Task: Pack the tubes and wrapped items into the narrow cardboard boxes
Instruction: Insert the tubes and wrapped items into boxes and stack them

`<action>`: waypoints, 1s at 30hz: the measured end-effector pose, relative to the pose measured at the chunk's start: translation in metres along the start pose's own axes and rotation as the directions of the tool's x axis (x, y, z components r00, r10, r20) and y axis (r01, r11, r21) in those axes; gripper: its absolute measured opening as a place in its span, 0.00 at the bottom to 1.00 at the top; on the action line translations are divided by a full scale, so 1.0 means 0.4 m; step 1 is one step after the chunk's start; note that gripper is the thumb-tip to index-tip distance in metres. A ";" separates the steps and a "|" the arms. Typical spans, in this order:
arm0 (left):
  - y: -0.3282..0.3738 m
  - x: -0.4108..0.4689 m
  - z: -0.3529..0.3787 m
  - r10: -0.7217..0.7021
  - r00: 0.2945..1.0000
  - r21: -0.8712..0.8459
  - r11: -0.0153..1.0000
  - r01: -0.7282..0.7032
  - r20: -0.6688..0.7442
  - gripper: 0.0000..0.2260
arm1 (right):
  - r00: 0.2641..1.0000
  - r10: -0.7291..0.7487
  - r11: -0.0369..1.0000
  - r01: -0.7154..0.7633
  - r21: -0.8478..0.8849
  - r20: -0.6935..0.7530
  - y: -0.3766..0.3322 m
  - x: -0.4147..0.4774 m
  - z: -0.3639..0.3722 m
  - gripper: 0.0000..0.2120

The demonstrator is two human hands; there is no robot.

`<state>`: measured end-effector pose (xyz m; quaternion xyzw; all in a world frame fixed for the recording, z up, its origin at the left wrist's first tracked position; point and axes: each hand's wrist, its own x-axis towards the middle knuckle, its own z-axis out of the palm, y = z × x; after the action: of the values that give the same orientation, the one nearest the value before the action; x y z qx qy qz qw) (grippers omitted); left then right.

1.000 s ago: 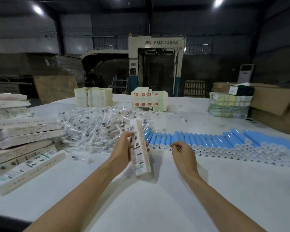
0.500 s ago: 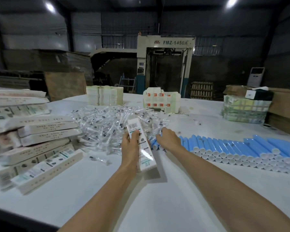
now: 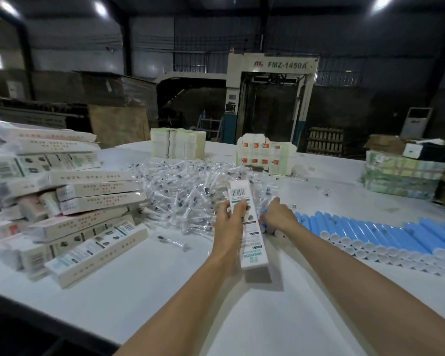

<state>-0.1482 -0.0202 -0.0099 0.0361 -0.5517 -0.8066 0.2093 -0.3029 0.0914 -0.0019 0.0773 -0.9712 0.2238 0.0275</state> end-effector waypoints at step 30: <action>0.021 -0.094 0.065 0.052 0.897 0.172 0.975 -0.141 0.438 0.15 | 0.871 -0.107 0.278 0.489 0.827 -0.479 0.100 -0.346 -0.330 0.38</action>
<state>-0.1191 0.0141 0.0012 -0.1498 -0.6633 -0.7238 0.1173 -0.1705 0.2039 0.0874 0.2236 -0.6123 0.7360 0.1829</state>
